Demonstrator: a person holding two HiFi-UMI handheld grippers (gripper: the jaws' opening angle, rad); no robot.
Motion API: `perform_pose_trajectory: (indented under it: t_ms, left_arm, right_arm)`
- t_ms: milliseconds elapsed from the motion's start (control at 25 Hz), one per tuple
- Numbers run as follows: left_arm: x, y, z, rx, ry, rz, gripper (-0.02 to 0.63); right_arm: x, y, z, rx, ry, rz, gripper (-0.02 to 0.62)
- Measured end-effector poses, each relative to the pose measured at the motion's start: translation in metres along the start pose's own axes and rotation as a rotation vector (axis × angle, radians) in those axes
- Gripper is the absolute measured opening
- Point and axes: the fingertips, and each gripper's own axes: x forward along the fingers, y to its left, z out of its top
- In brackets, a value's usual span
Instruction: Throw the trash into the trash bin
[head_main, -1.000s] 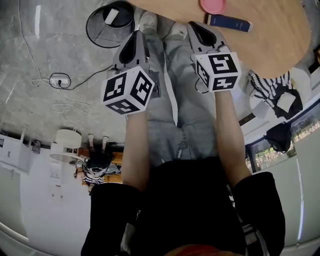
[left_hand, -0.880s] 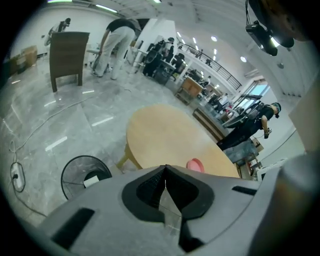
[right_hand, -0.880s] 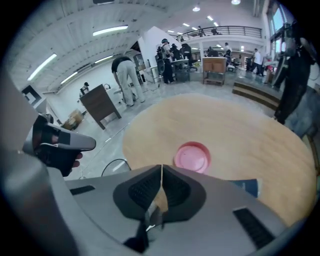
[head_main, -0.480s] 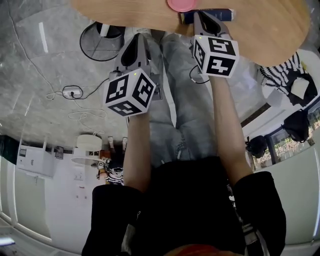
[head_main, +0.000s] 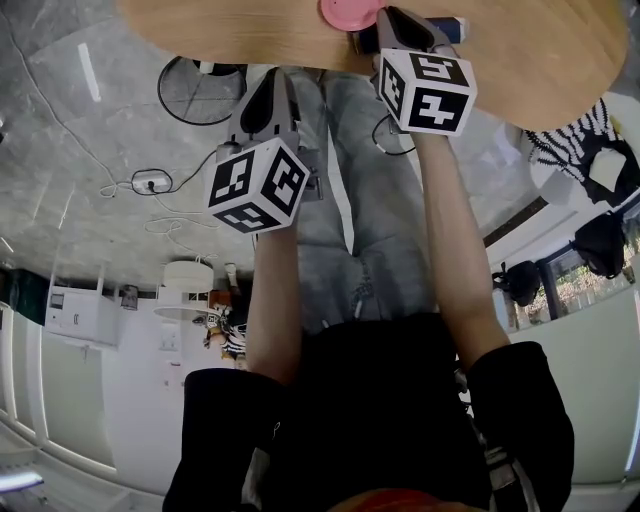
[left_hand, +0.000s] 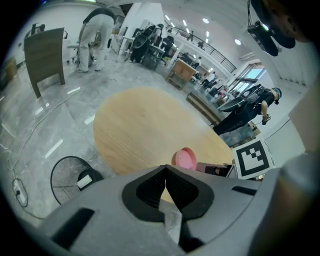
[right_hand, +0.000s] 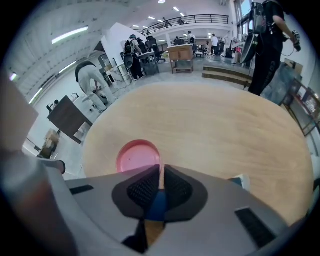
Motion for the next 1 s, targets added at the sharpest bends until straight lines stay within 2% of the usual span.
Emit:
perform_pose_trajectory:
  t_ms: [400,600,760,1000]
  left_arm:
    - [0.000,0.005,-0.002,-0.012,0.011,0.010,0.009]
    - [0.000,0.009,-0.001,-0.022,0.004,0.010,0.008]
    - [-0.002,0.016,-0.003,-0.040,-0.001,0.014,0.008]
    - [-0.011,0.028,-0.003,-0.068,-0.022,0.013,0.009]
  right_arm:
    - [0.004,0.010,0.008,0.021,-0.001,0.058,0.017]
    - [0.012,0.011,0.001,-0.001,0.038,0.044,0.015]
    - [0.013,0.012,0.002,0.001,0.027,0.033,0.015]
    - [0.002,0.033,0.004,0.018,-0.005,0.099,0.014]
